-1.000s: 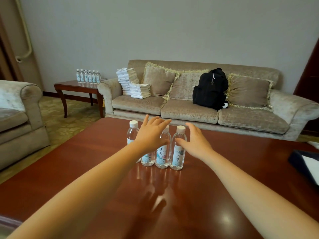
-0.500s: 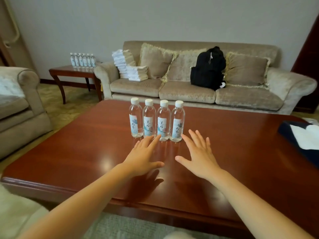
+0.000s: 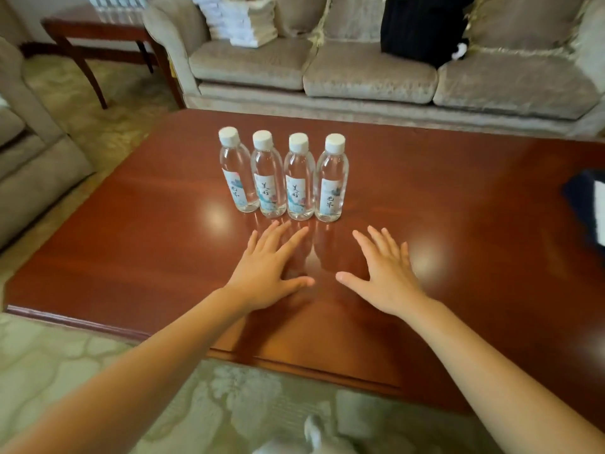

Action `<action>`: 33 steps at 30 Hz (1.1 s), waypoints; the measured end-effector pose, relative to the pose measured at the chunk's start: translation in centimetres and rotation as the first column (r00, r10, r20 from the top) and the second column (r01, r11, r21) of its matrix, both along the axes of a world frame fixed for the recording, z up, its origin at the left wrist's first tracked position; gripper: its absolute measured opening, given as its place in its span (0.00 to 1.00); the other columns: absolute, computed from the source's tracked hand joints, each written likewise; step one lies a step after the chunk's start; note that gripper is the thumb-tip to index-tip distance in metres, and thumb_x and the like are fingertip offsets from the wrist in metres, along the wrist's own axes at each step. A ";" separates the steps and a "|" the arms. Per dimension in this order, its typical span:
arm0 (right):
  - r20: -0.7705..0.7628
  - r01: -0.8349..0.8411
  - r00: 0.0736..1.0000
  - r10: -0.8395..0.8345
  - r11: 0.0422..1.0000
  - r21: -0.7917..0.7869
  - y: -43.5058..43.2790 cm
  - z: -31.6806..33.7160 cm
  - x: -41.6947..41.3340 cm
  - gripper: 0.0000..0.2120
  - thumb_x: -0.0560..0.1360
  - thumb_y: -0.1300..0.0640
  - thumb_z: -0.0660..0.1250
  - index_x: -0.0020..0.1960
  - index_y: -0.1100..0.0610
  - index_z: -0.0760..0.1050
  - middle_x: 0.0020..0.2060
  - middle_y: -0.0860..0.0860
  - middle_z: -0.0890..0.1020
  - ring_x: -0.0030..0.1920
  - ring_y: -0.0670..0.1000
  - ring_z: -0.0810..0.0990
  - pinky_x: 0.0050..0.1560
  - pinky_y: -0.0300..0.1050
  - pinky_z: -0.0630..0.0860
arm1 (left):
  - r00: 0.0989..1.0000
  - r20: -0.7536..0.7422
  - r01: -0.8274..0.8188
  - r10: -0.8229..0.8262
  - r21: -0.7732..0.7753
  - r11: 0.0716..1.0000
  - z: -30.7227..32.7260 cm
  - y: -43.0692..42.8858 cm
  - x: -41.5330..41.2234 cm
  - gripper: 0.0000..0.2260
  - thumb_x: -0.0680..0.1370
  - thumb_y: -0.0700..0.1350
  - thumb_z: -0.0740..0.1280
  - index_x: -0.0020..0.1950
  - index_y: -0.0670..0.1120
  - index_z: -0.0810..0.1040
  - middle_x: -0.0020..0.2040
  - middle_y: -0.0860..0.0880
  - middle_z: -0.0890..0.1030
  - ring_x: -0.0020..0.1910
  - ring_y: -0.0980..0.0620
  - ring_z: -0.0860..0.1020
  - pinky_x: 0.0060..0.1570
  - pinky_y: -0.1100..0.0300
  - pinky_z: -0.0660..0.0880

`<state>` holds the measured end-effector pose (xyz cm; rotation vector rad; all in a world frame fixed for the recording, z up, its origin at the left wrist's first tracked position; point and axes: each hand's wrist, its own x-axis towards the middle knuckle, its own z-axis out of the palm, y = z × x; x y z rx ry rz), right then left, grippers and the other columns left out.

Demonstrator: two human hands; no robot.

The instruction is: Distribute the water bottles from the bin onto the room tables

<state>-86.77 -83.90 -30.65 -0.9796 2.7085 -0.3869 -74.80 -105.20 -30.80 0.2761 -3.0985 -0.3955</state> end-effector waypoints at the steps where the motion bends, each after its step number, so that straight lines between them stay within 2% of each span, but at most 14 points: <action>1: 0.044 0.010 0.999 -0.011 1.000 0.029 0.3 1.5 0.2 0.43 0.75 0.31 0.60 0.81 0.46 0.46 0.81 0.49 0.45 0.80 0.53 0.38 0.78 0.62 0.39 | 0.998 0.056 -0.007 0.006 0.024 1.000 1.4 0.5 0.1 0.43 0.71 0.72 0.59 0.79 0.60 0.43 0.81 0.50 0.46 0.79 0.50 0.40 0.77 0.45 0.41; 5: 0.113 0.014 0.993 -0.025 0.995 0.100 1.5 8.9 1.8 0.43 0.75 0.30 0.59 0.81 0.47 0.45 0.81 0.51 0.43 0.80 0.54 0.37 0.78 0.63 0.38 | 0.974 0.225 0.006 -0.021 0.068 0.998 8.3 2.5 0.9 0.43 0.72 0.72 0.60 0.79 0.59 0.41 0.81 0.51 0.42 0.79 0.50 0.37 0.77 0.46 0.41; 10: 0.152 0.076 0.984 -0.093 0.990 0.116 3.5 19.9 4.4 0.43 0.75 0.30 0.58 0.81 0.47 0.45 0.81 0.50 0.44 0.80 0.54 0.36 0.77 0.64 0.36 | 0.947 0.318 0.046 -0.039 -0.016 0.999 19.3 4.7 2.2 0.42 0.74 0.71 0.58 0.79 0.59 0.39 0.81 0.50 0.41 0.79 0.49 0.38 0.77 0.45 0.40; 14: 0.139 0.146 0.977 -0.162 0.982 0.116 6.3 30.0 7.1 0.42 0.76 0.30 0.57 0.81 0.47 0.45 0.81 0.51 0.44 0.80 0.54 0.35 0.76 0.65 0.36 | 0.943 0.328 0.075 -0.055 -0.047 0.996 29.2 6.0 4.0 0.42 0.74 0.71 0.58 0.79 0.58 0.40 0.81 0.49 0.42 0.79 0.48 0.39 0.77 0.45 0.40; 19: 0.079 0.224 0.969 -0.234 0.967 0.120 10.0 40.4 12.5 0.42 0.76 0.29 0.56 0.81 0.46 0.45 0.81 0.51 0.44 0.80 0.55 0.35 0.75 0.65 0.35 | 0.933 0.307 0.219 -0.186 -0.076 0.973 39.3 8.6 8.0 0.42 0.74 0.70 0.59 0.79 0.57 0.40 0.81 0.49 0.42 0.79 0.48 0.39 0.77 0.45 0.40; 26: -0.014 0.354 0.935 -0.355 0.928 0.114 15.0 46.5 21.0 0.42 0.75 0.29 0.56 0.81 0.47 0.45 0.81 0.51 0.42 0.79 0.54 0.33 0.76 0.66 0.35 | 0.902 0.245 0.384 -0.356 -0.075 0.920 45.2 12.9 12.2 0.42 0.74 0.71 0.58 0.79 0.58 0.39 0.81 0.49 0.40 0.79 0.48 0.38 0.76 0.44 0.38; 33: -0.029 0.566 0.823 -0.568 0.813 0.137 21.6 47.8 29.4 0.43 0.75 0.31 0.57 0.81 0.48 0.43 0.81 0.53 0.42 0.79 0.55 0.34 0.75 0.66 0.34 | 0.799 0.218 0.587 -0.560 -0.079 0.806 46.5 18.9 14.3 0.43 0.73 0.73 0.56 0.79 0.58 0.38 0.81 0.49 0.40 0.79 0.48 0.38 0.76 0.42 0.39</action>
